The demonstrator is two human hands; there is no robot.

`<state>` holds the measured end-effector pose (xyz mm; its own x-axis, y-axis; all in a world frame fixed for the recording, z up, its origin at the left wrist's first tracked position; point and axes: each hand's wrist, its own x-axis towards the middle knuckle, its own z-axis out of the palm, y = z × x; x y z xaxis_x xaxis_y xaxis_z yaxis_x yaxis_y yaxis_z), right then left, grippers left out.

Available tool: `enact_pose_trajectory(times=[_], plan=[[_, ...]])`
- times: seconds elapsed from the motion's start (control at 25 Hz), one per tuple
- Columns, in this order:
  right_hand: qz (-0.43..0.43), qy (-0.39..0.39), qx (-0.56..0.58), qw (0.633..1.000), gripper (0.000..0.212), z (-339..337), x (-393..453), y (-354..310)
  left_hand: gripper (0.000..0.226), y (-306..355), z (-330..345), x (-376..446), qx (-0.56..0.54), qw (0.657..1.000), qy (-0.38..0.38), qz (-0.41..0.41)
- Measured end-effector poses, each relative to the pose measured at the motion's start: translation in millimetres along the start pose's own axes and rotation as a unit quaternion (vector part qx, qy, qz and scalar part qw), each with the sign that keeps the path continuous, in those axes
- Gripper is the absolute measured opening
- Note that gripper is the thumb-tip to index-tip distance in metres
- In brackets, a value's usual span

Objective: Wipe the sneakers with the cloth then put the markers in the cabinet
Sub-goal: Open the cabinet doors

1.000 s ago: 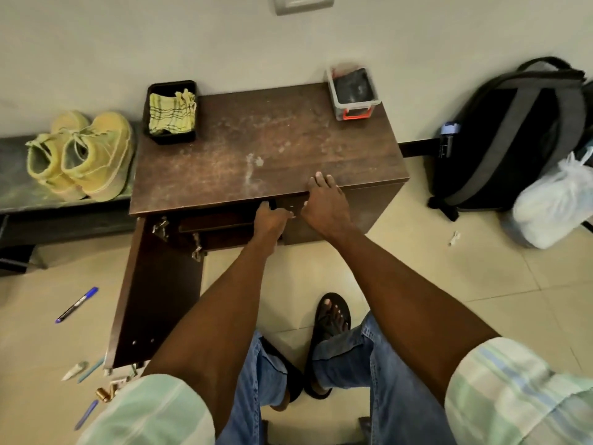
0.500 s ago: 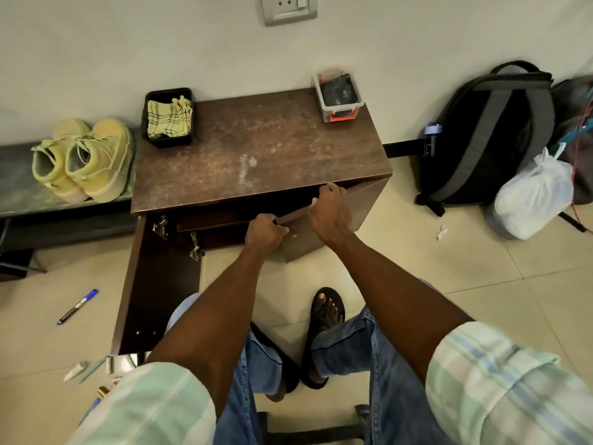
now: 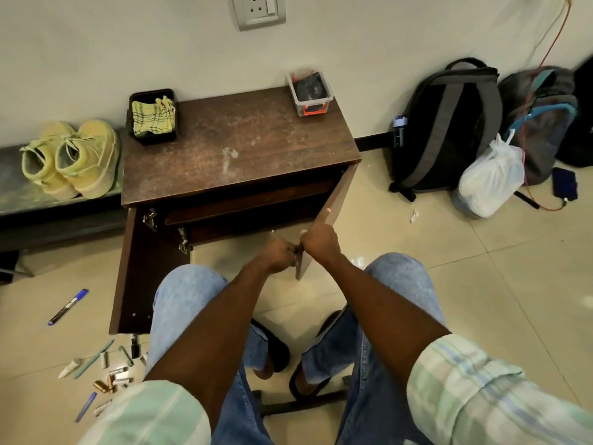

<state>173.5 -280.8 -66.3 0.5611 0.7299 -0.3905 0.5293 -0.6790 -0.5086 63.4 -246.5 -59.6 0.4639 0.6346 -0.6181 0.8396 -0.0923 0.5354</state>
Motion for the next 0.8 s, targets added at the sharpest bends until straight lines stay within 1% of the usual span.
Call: enact_pose_trajectory(times=[0.08,0.16,0.2,0.28,0.36,0.4,0.48,0.6,0.72,0.8], plan=[[0.004,-0.007,-0.020,1.000,0.039,-6.5,-3.3,13.4,0.039,5.6,12.5,1.2,0.012,0.998,-0.057,0.017],[0.004,-0.005,-0.069,0.998,0.056,-14.2,-4.4,27.3,0.042,13.2,25.8,0.8,0.025,0.995,-0.088,0.038],[0.008,-0.012,-0.082,0.997,0.062,-19.7,-4.5,32.4,0.041,19.3,31.7,2.8,0.029,0.995,-0.083,0.047],[0.004,-0.025,-0.084,0.996,0.073,-29.5,-5.2,42.8,0.038,31.2,44.5,10.1,0.032,0.996,-0.050,0.073],[-0.007,-0.024,-0.078,0.997,0.086,-34.6,-6.4,51.8,0.037,39.5,54.6,13.9,0.037,0.994,-0.018,0.102],[-0.010,-0.018,-0.078,0.997,0.089,-39.4,-7.9,59.3,0.039,45.9,61.7,13.8,0.039,0.992,-0.012,0.118],[-0.007,-0.005,-0.091,0.996,0.085,-46.4,-9.3,73.0,0.049,54.2,73.6,11.0,0.055,0.988,-0.004,0.143],[0.009,0.027,-0.138,0.990,0.071,-65.6,-11.4,98.6,0.064,63.5,86.8,13.6,0.088,0.982,0.019,0.164],[0.026,0.057,-0.153,0.986,0.060,-85.8,-7.3,118.0,0.064,68.8,91.4,17.8,0.116,0.978,0.035,0.168],[0.035,0.045,-0.169,0.984,0.060,-93.3,-0.5,126.9,0.063,71.0,93.6,17.9,0.138,0.974,0.042,0.176]])
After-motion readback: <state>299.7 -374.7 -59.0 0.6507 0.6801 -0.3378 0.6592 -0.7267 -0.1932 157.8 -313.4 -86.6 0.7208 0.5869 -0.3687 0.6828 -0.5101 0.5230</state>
